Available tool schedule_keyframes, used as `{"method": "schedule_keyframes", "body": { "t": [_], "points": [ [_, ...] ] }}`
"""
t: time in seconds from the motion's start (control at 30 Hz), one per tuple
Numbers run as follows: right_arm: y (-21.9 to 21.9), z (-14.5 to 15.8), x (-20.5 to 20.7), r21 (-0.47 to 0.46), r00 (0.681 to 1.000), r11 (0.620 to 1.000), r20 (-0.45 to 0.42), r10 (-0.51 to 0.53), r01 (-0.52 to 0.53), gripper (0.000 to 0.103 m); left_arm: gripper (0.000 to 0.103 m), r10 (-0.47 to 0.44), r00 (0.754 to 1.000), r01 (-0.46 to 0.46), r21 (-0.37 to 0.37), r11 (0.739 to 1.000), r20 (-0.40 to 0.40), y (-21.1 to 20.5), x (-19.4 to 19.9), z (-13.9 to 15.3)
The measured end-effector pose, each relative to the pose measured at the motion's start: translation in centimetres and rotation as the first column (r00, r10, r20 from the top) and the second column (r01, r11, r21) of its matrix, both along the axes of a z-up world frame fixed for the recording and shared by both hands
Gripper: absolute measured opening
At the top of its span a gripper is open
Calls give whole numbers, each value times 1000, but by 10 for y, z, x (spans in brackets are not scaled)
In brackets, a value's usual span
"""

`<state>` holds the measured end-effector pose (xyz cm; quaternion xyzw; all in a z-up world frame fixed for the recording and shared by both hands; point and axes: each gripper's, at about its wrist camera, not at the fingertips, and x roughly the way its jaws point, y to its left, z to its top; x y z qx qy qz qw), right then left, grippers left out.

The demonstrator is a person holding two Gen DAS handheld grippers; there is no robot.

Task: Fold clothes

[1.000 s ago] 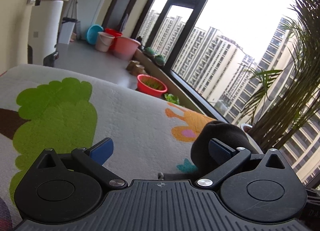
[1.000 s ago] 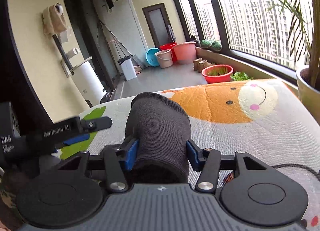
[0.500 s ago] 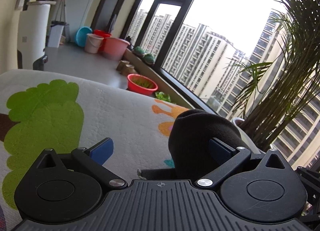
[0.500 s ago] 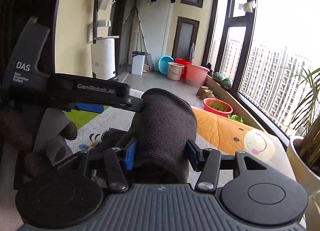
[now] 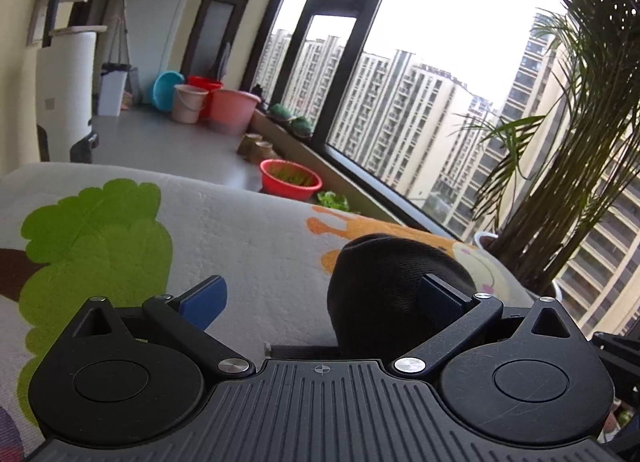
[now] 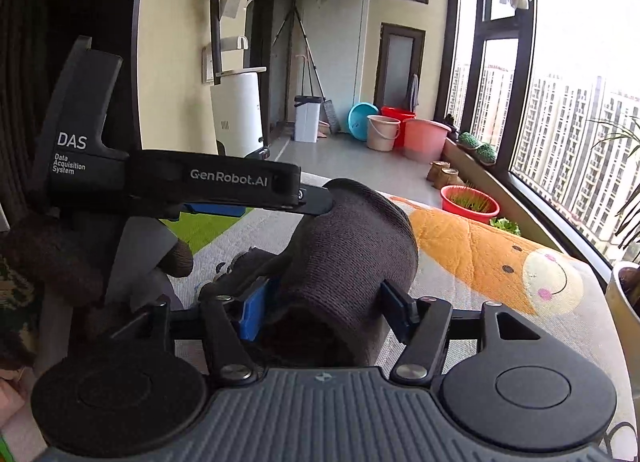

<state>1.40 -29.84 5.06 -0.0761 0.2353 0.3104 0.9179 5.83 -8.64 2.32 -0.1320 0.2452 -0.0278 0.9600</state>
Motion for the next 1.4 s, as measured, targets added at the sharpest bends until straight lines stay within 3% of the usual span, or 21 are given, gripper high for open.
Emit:
{"method": "schedule_keyframes", "body": {
  "t": [0.03,0.07,0.13,0.23,0.3,0.37,0.43,0.57,0.7,0.73,0.77,0.87,1.0,1.1,1.27,1.4],
  "points": [
    [-5,1,2,23,1000,1000,-17,4,-3,65,103,16,1000,-15,28,999,-16,-1,2,-1],
    [-10,2,5,54,999,999,-40,7,-5,72,103,26,999,-25,30,999,-35,0,4,-4],
    [-29,4,14,174,992,985,-126,13,9,78,103,45,996,-43,34,999,-75,3,10,-9],
    [-60,-1,36,383,960,917,-281,-2,114,80,103,47,995,-43,46,998,-88,4,10,-10],
    [-77,-11,49,467,931,858,-364,-35,215,80,103,44,995,-40,50,998,-90,5,10,-11],
    [-86,-22,61,500,906,817,-419,-62,287,80,103,44,994,-40,50,998,-95,6,9,-12],
    [-88,-34,70,498,888,805,-454,-74,322,84,103,44,994,-39,50,998,-100,6,9,-14],
    [-84,-52,83,547,852,768,-524,4,333,88,103,51,993,-47,39,998,-111,9,10,-16],
    [-73,-67,92,582,806,738,-585,88,342,89,103,63,991,-66,-17,998,-122,17,12,-17],
    [-72,-69,93,594,799,727,-591,106,343,87,103,67,990,-71,-35,997,-125,20,12,-18],
    [-72,-69,93,603,803,724,-585,116,335,76,103,70,989,-78,-58,995,-128,23,12,-18],
    [-70,-56,89,575,834,761,-546,83,300,63,103,86,988,-100,-112,989,-126,30,10,-17],
    [-68,-34,81,497,898,830,-441,-11,254,62,103,73,993,-89,-175,981,-96,34,7,-15],
    [-55,-16,73,370,954,910,-291,-76,186,63,103,41,997,-56,-224,973,-69,35,4,-14],
    [-53,-19,78,338,956,928,-289,-54,155,65,103,-12,1000,5,-301,954,-22,35,1,-12],
    [-64,-31,73,401,949,897,-312,-56,185,66,103,-74,997,67,-297,953,-14,23,7,-14]
  ]
}}
